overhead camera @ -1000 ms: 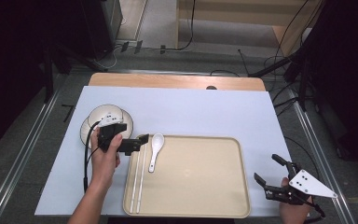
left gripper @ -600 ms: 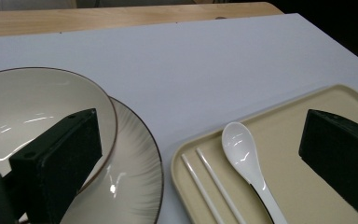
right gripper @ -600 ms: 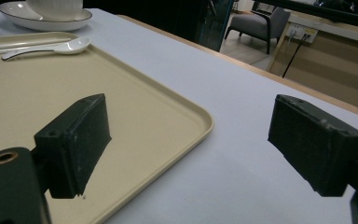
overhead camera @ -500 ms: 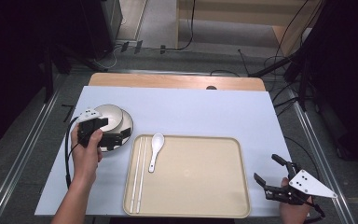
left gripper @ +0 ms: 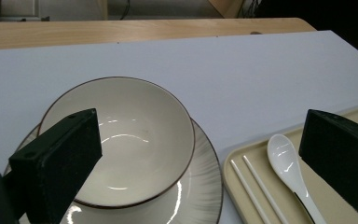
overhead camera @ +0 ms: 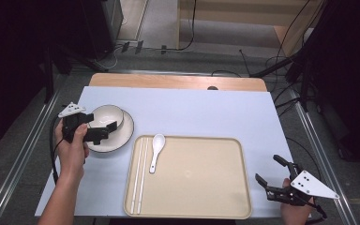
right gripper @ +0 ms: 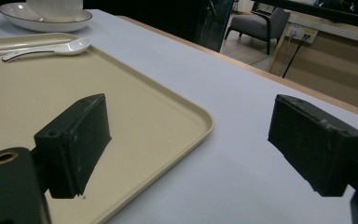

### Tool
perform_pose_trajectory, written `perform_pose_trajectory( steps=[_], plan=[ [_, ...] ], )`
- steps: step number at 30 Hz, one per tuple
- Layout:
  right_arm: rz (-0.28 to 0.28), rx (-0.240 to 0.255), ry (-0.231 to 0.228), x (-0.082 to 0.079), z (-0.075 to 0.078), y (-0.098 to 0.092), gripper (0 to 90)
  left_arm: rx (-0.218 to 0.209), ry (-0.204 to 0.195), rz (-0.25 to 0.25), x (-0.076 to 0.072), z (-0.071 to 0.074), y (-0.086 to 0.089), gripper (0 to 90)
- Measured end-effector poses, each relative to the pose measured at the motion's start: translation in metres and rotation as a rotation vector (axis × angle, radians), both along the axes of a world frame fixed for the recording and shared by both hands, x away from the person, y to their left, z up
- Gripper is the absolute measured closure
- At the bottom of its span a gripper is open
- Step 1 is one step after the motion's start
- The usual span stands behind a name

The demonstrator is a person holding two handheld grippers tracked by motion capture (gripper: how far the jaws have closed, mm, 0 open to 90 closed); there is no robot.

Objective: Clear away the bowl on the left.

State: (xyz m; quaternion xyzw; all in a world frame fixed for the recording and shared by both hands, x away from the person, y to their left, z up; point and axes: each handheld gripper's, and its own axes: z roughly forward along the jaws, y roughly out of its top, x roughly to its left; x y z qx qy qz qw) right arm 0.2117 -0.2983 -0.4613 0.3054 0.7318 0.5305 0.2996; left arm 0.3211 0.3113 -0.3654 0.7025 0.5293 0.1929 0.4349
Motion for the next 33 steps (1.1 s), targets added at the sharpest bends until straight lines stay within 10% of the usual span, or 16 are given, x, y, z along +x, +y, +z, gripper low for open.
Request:
perform_pose_trajectory(
  steps=[33],
  plan=[
    [-0.001, -0.002, 0.000, 0.000, -0.001, -0.001, 13.0, 0.000, 0.117, 0.193, 0.034, -0.023, 0.043, 8.5]
  ],
)
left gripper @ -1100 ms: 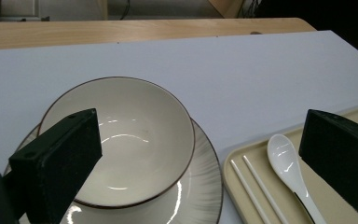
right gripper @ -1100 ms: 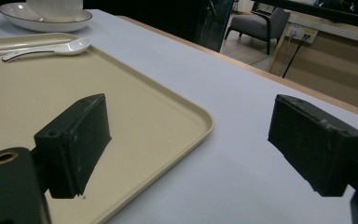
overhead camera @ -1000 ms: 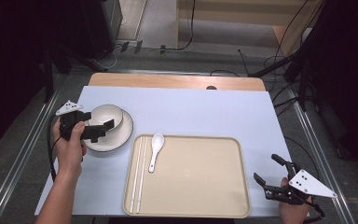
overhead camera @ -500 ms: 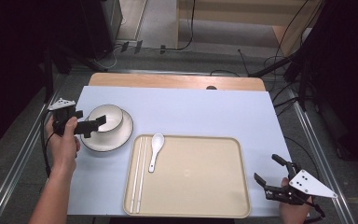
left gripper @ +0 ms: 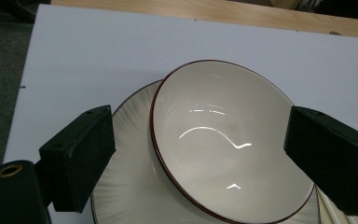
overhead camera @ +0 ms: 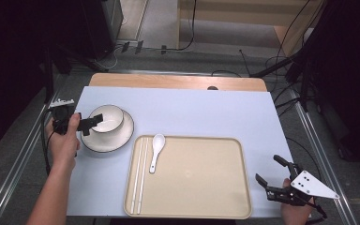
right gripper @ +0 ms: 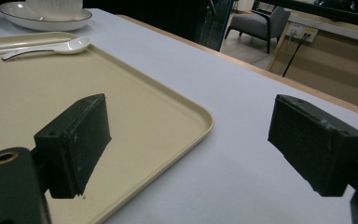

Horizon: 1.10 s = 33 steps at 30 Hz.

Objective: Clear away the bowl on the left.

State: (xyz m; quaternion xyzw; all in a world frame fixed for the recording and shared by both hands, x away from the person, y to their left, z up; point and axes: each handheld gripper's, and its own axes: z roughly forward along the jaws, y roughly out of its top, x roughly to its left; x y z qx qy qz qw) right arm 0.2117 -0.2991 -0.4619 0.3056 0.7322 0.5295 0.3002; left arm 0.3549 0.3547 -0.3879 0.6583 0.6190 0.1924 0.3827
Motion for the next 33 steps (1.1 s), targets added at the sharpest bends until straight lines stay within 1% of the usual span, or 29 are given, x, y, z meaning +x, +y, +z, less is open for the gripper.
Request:
perform_pose_trajectory(
  steps=[2, 3, 5, 6, 7, 9, 10, 11, 13, 18, 20, 26, 27, 29, 30, 33],
  plan=[
    [0.000, 0.000, 0.000, 0.000, 0.000, 0.000, 13.0, -0.009, 0.012, 0.000, 0.002, -0.002, 0.000, 9.7],
    [0.000, -0.001, 0.000, 0.000, 0.000, 0.000, 13.0, -0.014, 0.020, 0.011, 0.004, -0.003, -0.001, 12.7],
    [0.001, -0.001, 0.000, 0.000, 0.000, 0.000, 13.0, -0.019, 0.042, 0.016, 0.006, -0.005, -0.001, 14.2],
    [0.001, -0.001, 0.001, 0.000, 0.000, 0.000, 13.1, -0.019, 0.042, 0.016, 0.006, -0.005, -0.001, 16.4],
    [0.001, -0.002, 0.001, 0.000, 0.000, 0.000, 13.0, -0.015, 0.064, 0.036, 0.008, -0.008, -0.001, 18.8],
    [0.001, -0.002, 0.001, 0.000, 0.000, 0.000, 13.0, -0.017, 0.084, 0.050, 0.010, -0.010, -0.001, 23.6],
    [0.001, -0.001, 0.001, 0.000, 0.000, 0.000, 13.0, -0.017, 0.084, 0.050, 0.010, -0.010, -0.001, 26.7],
    [0.000, -0.001, 0.002, 0.000, 0.000, 0.000, 13.1, -0.009, 0.092, 0.064, 0.012, -0.012, -0.001, 30.3],
    [0.000, 0.000, 0.002, 0.000, 0.000, 0.000, 13.1, -0.013, 0.093, 0.069, 0.012, -0.013, 0.000, 35.8],
    [0.002, -0.002, 0.002, 0.000, 0.000, 0.000, 13.0, -0.044, 0.109, 0.075, 0.015, -0.015, 0.003, 48.6],
    [0.002, -0.002, 0.000, 0.000, 0.000, 0.000, 13.0, -0.041, 0.115, 0.069, 0.016, -0.016, 0.003, 52.5],
    [0.001, -0.001, 0.001, 0.000, 0.000, 0.000, 13.0, -0.035, 0.129, 0.075, 0.017, -0.018, 0.005, 61.1],
    [0.002, -0.002, 0.002, 0.000, 0.000, 0.000, 13.0, -0.038, 0.146, 0.072, 0.018, -0.020, 0.007, 61.8],
    [0.002, -0.003, 0.003, 0.000, 0.000, 0.000, 13.0, -0.041, 0.151, 0.076, 0.018, -0.021, 0.007, 63.0],
    [0.002, -0.003, 0.004, 0.000, 0.000, 0.000, 13.0, -0.042, 0.168, 0.074, 0.019, -0.022, 0.007, 63.3],
    [0.002, -0.004, 0.003, 0.000, 0.000, 0.001, 13.0, -0.053, 0.184, 0.084, 0.021, -0.023, 0.007, 64.8]
  ],
)
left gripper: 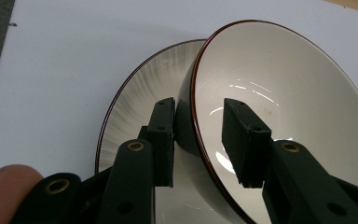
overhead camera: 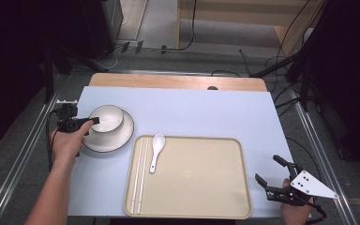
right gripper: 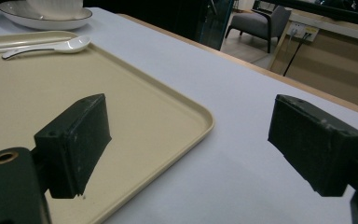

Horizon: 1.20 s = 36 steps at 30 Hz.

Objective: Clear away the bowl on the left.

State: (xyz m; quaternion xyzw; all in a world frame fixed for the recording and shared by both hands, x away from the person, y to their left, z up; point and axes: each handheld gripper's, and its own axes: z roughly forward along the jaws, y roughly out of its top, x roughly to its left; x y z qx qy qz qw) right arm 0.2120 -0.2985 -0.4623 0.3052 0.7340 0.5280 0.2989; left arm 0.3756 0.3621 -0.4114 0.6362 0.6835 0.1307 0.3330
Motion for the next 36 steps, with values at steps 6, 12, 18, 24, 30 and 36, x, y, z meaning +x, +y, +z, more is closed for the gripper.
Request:
perform_pose_trajectory(
  steps=[6, 12, 18, 24, 30, 36],
  plan=[
    [0.000, 0.001, 0.000, -0.0001, 0.0000, -0.0003, 13.0, -0.026, 0.022, 0.022, 0.0020, -0.0014, 0.0021, 67.9],
    [0.001, 0.000, 0.002, 0.0000, -0.0001, 0.0000, 13.0, -0.026, 0.049, 0.027, 0.0044, -0.0048, 0.0018, 70.6],
    [0.000, 0.000, 0.002, 0.0001, -0.0002, -0.0001, 13.0, -0.017, 0.059, 0.031, 0.0069, -0.0081, -0.0001, 73.0],
    [0.001, 0.000, 0.001, 0.0004, -0.0004, -0.0002, 13.0, -0.006, 0.077, 0.040, 0.0084, -0.0094, -0.0024, 74.7],
    [0.000, 0.000, 0.001, 0.0003, -0.0003, -0.0002, 13.0, 0.005, 0.090, 0.044, 0.0093, -0.0092, -0.0029, 78.1],
    [0.001, 0.001, 0.002, 0.0003, -0.0005, -0.0003, 13.0, 0.002, 0.090, 0.042, 0.0091, -0.0089, -0.0039, 81.6]
  ],
)
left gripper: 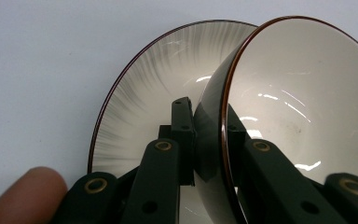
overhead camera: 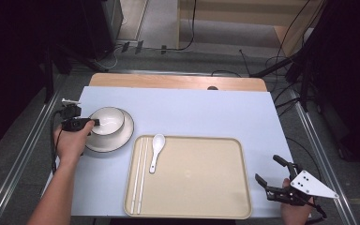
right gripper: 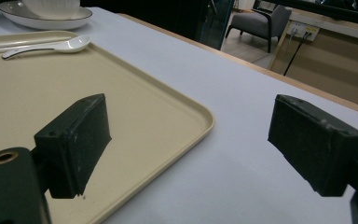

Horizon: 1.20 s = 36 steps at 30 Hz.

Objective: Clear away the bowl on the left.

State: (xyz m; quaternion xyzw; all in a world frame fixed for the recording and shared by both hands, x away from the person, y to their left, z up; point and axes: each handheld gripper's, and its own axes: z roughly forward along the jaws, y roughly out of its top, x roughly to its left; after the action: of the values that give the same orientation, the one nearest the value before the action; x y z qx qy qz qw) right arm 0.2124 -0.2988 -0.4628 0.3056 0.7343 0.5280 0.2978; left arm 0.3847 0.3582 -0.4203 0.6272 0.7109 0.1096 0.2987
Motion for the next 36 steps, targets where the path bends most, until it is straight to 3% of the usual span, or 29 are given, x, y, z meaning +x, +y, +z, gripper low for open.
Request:
perform_pose_trajectory(
  steps=[17, 26, 36],
  plan=[
    [-0.003, 0.005, 0.002, 0.000, 0.000, 0.000, 13.0, -0.004, -0.031, -0.039, -0.007, 0.003, 0.002, 83.3],
    [-0.001, 0.003, -0.003, 0.000, 0.000, -0.001, 13.0, -0.034, -0.097, -0.052, -0.017, 0.014, 0.000, 83.3],
    [0.001, 0.002, -0.001, 0.000, 0.000, 0.000, 13.0, -0.052, -0.120, -0.084, -0.030, 0.018, -0.004, 83.3]
  ],
)
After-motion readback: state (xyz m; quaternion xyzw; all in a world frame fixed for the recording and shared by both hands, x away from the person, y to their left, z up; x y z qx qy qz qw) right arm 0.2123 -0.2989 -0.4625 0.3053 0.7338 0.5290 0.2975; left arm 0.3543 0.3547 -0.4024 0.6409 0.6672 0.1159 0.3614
